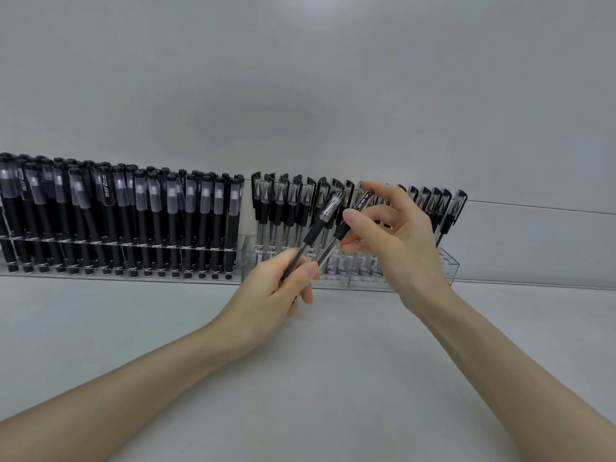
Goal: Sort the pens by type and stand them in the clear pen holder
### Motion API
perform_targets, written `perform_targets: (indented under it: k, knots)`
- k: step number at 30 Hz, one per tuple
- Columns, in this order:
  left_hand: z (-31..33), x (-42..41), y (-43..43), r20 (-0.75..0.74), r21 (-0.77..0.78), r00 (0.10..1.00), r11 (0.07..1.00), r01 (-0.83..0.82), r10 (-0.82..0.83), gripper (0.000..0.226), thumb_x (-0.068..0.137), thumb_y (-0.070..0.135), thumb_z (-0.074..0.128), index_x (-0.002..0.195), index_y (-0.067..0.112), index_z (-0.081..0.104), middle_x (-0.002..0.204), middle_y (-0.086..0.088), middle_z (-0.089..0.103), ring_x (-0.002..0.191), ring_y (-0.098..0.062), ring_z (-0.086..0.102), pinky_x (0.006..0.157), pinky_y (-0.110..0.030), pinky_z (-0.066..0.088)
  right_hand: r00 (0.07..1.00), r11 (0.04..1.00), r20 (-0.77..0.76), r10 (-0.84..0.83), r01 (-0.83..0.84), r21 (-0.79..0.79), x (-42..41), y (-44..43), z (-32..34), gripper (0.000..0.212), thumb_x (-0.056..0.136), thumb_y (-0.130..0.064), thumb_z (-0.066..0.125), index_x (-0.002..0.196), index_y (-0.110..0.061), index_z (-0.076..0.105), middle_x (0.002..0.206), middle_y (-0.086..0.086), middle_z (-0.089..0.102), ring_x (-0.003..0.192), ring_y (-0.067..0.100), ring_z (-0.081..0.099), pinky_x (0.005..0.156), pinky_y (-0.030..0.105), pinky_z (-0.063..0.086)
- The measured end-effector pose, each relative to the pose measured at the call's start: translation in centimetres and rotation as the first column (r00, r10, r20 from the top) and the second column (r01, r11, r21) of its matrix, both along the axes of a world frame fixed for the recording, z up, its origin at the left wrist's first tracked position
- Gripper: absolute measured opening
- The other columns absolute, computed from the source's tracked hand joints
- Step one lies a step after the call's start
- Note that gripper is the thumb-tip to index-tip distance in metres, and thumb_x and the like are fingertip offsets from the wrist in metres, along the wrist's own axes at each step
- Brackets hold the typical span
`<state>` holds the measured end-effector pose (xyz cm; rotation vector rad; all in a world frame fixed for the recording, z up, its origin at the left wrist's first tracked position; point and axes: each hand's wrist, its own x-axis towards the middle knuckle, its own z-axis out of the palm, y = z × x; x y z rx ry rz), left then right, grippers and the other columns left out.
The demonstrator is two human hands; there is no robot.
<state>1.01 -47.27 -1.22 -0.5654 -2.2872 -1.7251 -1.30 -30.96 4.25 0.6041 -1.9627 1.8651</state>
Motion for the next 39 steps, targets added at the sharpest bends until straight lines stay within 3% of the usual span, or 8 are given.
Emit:
perform_targets:
  k: [3,6,11,18,20,25,31,39]
  knots:
    - [-0.2,-0.5,-0.4,-0.031,-0.01,0.993,0.994,-0.11,0.11,0.024,0.098,0.028,0.044,0.087,0.01,0.056,0.066,0.006,0.058,0.049,-0.009,0.04,0.05,-0.019,0.034,0.993,0.996,-0.071,-0.09,0.091,0.006,-0.5,0.5,0.5,0.044,0.09,-0.005,0.062,0.13,-0.013,0.045,0.072,0.004,0.06,0.066,0.015,0.068,0.066,0.026,0.057]
    - [-0.2,-0.9,-0.9,-0.07,-0.013,0.976,0.978,-0.209,0.207,0.032,0.097,0.03,0.045,0.089,0.0,0.054,0.059,0.008,0.041,0.054,-0.01,0.034,0.053,-0.028,0.03,0.958,0.974,-0.189,-0.215,0.224,0.029,-1.1,1.3,1.3,0.038,0.09,-0.007,0.061,0.121,-0.02,0.042,0.079,0.002,0.064,0.075,0.019,0.07,0.073,0.032,0.057]
    - [-0.2,-1.0,-1.0,-0.1,-0.018,0.966,0.97,-0.243,0.24,0.039,0.095,0.036,0.047,0.079,0.001,0.045,0.058,0.012,0.032,0.055,-0.009,0.028,0.052,-0.026,0.026,0.89,0.916,-0.336,-0.308,0.372,0.147,-2.7,1.5,1.3,0.035,0.09,-0.011,0.059,0.122,-0.021,0.047,0.094,0.001,0.062,0.079,0.025,0.068,0.077,0.045,0.055]
    - [-0.3,-0.8,-0.9,-0.136,0.0,0.964,0.973,-0.23,0.228,0.031,0.097,0.034,0.043,0.082,0.009,0.055,0.056,0.012,0.036,0.053,-0.007,0.03,0.05,-0.02,0.026,0.861,0.857,-0.427,-0.276,0.421,0.297,-3.6,0.9,0.8,0.039,0.091,-0.009,0.06,0.129,-0.014,0.053,0.093,0.0,0.058,0.076,0.022,0.066,0.07,0.02,0.051]
    - [-0.3,-0.7,-0.9,-0.192,-0.045,0.948,0.962,-0.268,0.255,0.03,0.098,0.031,0.042,0.08,0.011,0.056,0.063,0.008,0.045,0.061,-0.007,0.038,0.057,-0.019,0.032,0.855,0.83,-0.446,-0.263,0.437,0.348,-3.8,0.8,0.8,0.041,0.091,-0.009,0.061,0.13,-0.014,0.053,0.096,0.001,0.057,0.075,0.023,0.065,0.074,0.023,0.052]
    - [-0.7,-1.0,-1.0,-0.268,-0.105,0.9,0.918,-0.383,0.344,0.046,0.09,0.052,0.031,0.084,0.018,0.061,0.084,0.01,0.061,0.096,-0.003,0.047,0.088,-0.034,0.038,0.89,0.805,-0.389,-0.237,0.404,0.434,-4.2,0.4,0.5,0.04,0.089,-0.007,0.062,0.127,-0.014,0.052,0.087,0.002,0.059,0.074,0.026,0.065,0.078,0.043,0.053]
    - [-0.8,-1.2,-0.9,-0.23,-0.153,0.914,0.915,-0.374,0.335,0.044,0.099,0.04,0.034,0.084,0.007,0.059,0.089,-0.013,0.066,0.082,-0.012,0.049,0.087,-0.028,0.034,0.934,0.841,-0.294,-0.204,0.321,0.435,-4.2,0.8,1.0,0.032,0.09,-0.006,0.061,0.118,-0.019,0.053,0.082,0.005,0.062,0.074,0.024,0.068,0.077,0.043,0.055]
    - [-0.8,-1.2,-0.9,-0.2,-0.186,0.916,0.904,-0.385,0.349,0.039,0.099,0.035,0.034,0.083,0.008,0.057,0.096,-0.011,0.067,0.087,-0.005,0.049,0.101,-0.031,0.031,0.949,0.812,-0.242,-0.201,0.299,0.501,-4.2,0.7,0.7,0.031,0.091,-0.006,0.06,0.12,-0.017,0.055,0.078,0.001,0.066,0.067,0.012,0.068,0.078,0.036,0.056]
